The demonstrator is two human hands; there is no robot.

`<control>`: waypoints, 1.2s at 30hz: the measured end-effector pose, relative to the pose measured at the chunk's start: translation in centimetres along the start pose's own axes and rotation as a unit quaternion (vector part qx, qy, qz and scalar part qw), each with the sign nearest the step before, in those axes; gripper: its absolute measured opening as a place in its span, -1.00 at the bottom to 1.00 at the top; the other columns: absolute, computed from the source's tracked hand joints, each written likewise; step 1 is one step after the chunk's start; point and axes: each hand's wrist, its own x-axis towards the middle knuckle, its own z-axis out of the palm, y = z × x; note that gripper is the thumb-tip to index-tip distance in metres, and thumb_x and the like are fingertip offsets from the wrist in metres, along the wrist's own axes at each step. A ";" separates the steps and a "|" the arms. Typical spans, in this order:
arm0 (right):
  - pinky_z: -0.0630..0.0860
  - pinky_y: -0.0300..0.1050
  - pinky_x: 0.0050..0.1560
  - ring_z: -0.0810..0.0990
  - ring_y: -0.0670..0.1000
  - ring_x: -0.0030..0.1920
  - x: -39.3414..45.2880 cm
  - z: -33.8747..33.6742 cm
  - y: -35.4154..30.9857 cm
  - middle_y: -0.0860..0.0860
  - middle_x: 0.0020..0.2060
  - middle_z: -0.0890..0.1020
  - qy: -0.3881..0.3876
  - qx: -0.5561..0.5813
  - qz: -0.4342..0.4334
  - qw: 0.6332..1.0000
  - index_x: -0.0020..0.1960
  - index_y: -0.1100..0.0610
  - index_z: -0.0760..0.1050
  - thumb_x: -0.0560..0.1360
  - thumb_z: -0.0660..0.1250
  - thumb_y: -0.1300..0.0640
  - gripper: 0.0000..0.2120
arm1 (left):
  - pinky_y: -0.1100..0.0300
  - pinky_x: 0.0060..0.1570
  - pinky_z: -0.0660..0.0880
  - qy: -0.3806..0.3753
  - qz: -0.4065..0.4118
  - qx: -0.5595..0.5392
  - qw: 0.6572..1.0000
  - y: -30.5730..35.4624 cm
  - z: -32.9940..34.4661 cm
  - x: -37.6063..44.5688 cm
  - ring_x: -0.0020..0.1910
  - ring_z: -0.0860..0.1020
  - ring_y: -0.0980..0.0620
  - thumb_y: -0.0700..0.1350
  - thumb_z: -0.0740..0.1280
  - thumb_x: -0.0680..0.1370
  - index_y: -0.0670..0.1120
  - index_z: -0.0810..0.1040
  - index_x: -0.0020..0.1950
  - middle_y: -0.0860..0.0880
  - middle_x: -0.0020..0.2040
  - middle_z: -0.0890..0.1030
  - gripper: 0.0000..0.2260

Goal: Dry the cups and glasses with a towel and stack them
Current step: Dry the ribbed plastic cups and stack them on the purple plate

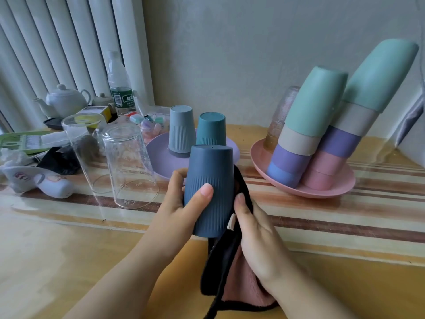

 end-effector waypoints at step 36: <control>0.22 -0.57 0.14 0.36 -0.49 0.19 -0.8 -0.1 -1.1 -0.51 0.11 0.47 -0.021 -0.037 -0.025 0.999 0.38 -0.28 0.25 0.57 -0.06 -0.19 -0.61 | 0.42 0.07 0.42 0.009 0.069 0.082 0.994 0.4 -1.0 0.2 0.14 0.46 0.29 0.38 0.32 0.31 0.32 0.45 0.22 0.11 0.12 0.47 -0.51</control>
